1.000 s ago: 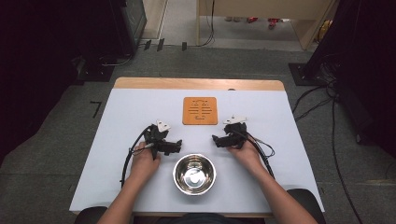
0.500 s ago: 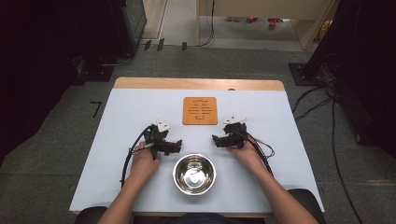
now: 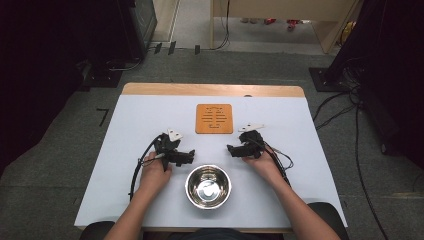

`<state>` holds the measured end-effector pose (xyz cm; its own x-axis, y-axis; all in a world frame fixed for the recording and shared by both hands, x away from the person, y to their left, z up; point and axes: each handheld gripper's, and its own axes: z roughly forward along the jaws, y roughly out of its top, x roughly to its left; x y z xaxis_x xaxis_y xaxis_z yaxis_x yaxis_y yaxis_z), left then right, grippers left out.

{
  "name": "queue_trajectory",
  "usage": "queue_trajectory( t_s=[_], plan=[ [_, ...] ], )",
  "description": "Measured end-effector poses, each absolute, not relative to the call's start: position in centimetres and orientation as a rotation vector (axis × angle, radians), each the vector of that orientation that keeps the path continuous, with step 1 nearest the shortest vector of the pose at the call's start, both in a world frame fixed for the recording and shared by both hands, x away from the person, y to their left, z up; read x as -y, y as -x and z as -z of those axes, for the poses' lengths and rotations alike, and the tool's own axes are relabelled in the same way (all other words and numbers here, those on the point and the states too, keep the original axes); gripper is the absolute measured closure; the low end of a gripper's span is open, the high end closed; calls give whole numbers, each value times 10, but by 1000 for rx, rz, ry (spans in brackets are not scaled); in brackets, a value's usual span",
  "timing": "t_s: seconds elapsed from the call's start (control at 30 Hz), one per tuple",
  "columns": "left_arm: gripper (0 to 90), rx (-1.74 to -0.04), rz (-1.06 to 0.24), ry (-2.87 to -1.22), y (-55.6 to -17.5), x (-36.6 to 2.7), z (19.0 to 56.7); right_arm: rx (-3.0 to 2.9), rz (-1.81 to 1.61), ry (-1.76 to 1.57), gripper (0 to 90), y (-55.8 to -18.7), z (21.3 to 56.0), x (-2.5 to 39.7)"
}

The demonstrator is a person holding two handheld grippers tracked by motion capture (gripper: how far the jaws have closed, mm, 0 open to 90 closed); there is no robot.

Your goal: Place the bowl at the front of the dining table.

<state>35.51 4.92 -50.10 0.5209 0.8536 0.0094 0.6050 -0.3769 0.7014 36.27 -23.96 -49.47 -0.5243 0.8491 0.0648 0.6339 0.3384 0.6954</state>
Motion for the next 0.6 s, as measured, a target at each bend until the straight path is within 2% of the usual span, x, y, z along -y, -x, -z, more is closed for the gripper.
queue_trajectory(
  t_s=[0.6],
  plan=[
    [0, -1181, -496, -2116, -355, -49, 501, -2399, -1116, -1374, 275, -360, 484, 234]
  ],
)
